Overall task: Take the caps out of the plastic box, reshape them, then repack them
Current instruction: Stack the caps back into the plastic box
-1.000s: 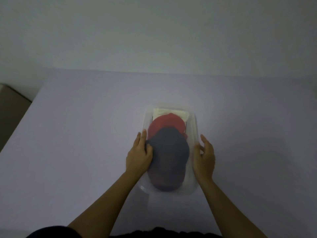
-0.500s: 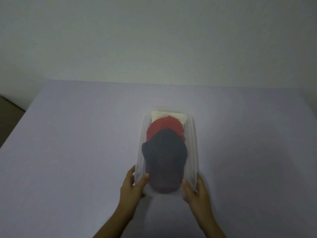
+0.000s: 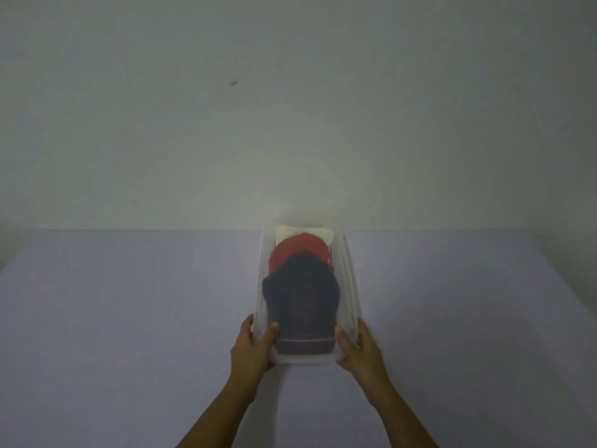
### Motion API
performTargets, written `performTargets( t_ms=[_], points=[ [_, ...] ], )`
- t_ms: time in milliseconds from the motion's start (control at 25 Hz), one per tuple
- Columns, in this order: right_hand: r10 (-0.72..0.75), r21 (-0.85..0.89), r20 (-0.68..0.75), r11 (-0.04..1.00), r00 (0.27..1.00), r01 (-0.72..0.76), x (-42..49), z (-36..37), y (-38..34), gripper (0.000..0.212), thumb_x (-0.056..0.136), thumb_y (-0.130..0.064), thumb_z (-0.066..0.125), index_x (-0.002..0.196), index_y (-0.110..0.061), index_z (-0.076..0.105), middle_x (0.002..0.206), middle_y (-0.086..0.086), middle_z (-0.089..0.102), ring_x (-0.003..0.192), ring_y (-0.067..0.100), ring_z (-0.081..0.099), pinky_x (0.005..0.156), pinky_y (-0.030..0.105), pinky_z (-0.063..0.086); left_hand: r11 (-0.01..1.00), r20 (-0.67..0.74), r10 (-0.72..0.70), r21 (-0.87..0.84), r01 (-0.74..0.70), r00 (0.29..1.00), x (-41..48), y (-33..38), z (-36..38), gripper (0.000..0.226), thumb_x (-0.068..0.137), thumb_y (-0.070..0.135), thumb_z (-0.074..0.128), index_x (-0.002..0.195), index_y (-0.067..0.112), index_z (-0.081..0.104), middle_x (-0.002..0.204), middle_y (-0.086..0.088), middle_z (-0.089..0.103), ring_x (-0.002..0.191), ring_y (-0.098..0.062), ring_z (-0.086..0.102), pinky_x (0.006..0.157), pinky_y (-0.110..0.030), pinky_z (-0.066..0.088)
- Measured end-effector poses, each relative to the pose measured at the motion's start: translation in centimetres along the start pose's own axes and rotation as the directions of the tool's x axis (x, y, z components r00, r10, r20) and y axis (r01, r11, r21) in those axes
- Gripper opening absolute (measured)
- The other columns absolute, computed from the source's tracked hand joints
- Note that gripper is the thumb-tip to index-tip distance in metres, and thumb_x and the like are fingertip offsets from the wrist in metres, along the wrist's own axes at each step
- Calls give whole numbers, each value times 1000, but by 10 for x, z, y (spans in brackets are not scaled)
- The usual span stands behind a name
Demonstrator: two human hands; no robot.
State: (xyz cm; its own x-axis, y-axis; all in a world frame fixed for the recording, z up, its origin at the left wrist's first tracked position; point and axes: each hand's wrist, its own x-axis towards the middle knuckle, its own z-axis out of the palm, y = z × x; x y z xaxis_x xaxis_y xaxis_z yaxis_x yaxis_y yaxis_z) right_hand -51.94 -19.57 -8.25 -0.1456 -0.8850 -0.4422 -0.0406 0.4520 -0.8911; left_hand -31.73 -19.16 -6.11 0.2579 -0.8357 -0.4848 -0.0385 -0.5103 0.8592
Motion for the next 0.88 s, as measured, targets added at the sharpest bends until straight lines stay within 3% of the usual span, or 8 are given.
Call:
performTargets(
  t_ms=[280, 400, 480, 600, 720, 840, 880],
  points=[
    [31, -8, 58, 1000, 998, -30, 36, -2, -11, 71, 84, -40, 62, 144, -21, 30, 138, 9, 48, 114, 24, 55, 69, 26, 58, 1000, -14, -1, 16, 1, 1000, 28, 19, 11, 65, 86, 41, 60, 141, 21, 32, 127, -8, 51, 107, -33, 54, 78, -46, 58],
    [28, -100, 66, 995, 997, -21, 28, 0, -20, 81, 82, -52, 59, 147, -21, 23, 145, 8, 40, 125, 26, 47, 94, 38, 51, 992, 35, 14, 129, -19, 999, 26, 21, 8, 80, 79, 58, 58, 144, 22, 28, 137, -12, 48, 116, -36, 53, 88, -50, 54],
    [-26, -276, 2, 961, 1000, 25, 17, 4, -27, 84, 85, -54, 52, 149, -18, 12, 153, 8, 27, 138, 28, 31, 113, 41, 30, 963, 21, 49, 265, -52, 999, 20, 28, 10, 83, 84, 57, 51, 149, 20, 15, 151, -14, 32, 133, -37, 38, 106, -51, 40],
    [-166, -473, -105, 875, 980, 98, -6, 12, -38, 76, 92, -49, 40, 149, -11, 8, 158, 13, 12, 144, 28, 16, 115, 40, 18, 858, -3, 252, 463, -222, 968, 1, 41, 10, 70, 96, 46, 32, 149, 11, 2, 159, -10, 5, 147, -26, 10, 117, -40, 16],
    [-192, -525, -117, 845, 975, 103, -43, 21, -28, 68, 96, -45, 34, 148, -9, 10, 158, 13, 9, 145, 28, 12, 116, 38, 16, 713, 166, 367, 582, -391, 915, -30, 25, 0, 58, 100, 38, 21, 150, 13, 4, 160, -4, 4, 147, -17, 6, 117, -31, 11],
    [-323, -648, -130, 743, 938, 166, -77, 29, -15, 71, 94, -54, 18, 147, -7, 17, 158, 12, 10, 146, 26, 11, 116, 34, 15, 440, 332, 374, 759, -480, 866, -48, 4, -16, 55, 101, 35, 17, 150, 14, 3, 160, -4, 4, 147, -18, 3, 118, -33, 9],
    [-349, -663, -128, 726, 928, 182, -82, 30, -16, 74, 93, -55, 11, 146, -5, 21, 158, 13, 12, 145, 27, 13, 116, 34, 15, 410, 334, 347, 786, -462, 876, -50, 9, -17, 55, 101, 34, 17, 149, 12, 2, 160, -6, 3, 147, -20, 2, 118, -35, 9]
  ],
)
